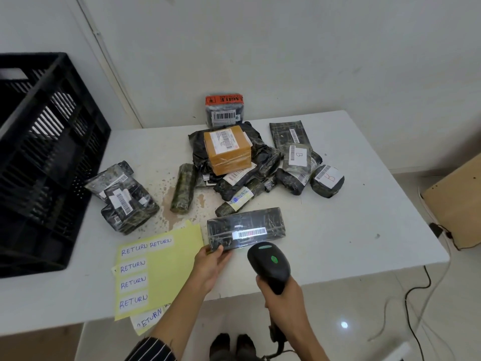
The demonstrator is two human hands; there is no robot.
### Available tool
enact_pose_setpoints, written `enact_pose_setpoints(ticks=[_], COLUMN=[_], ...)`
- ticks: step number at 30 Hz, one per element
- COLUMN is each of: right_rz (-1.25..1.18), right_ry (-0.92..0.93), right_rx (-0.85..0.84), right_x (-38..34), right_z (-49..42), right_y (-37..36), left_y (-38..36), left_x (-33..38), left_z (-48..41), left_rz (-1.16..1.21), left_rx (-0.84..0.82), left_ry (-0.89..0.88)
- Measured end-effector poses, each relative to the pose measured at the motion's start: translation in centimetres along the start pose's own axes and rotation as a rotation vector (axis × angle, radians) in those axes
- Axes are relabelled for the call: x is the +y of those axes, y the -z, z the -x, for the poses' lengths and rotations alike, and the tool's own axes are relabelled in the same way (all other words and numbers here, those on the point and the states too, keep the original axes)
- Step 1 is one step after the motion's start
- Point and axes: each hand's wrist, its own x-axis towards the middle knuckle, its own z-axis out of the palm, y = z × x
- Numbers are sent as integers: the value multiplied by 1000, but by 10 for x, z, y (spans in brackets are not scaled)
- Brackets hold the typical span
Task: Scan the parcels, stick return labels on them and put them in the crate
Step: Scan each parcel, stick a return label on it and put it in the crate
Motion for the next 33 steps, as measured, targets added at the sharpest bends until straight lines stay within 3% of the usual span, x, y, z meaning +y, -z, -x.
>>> enact_pose_setpoints(ticks=[26, 33], right_rz=[54, 187], right_ry=[32, 98], right_rx=[-12, 143], right_x=[6, 13], right_z=[5, -28], right_y=[-7, 10], left_y=[0, 1], left_x=[4, 4], left_z=[2, 4], left_rz=[-92, -117], left_rx=[1, -41], left_ry=[14, 31])
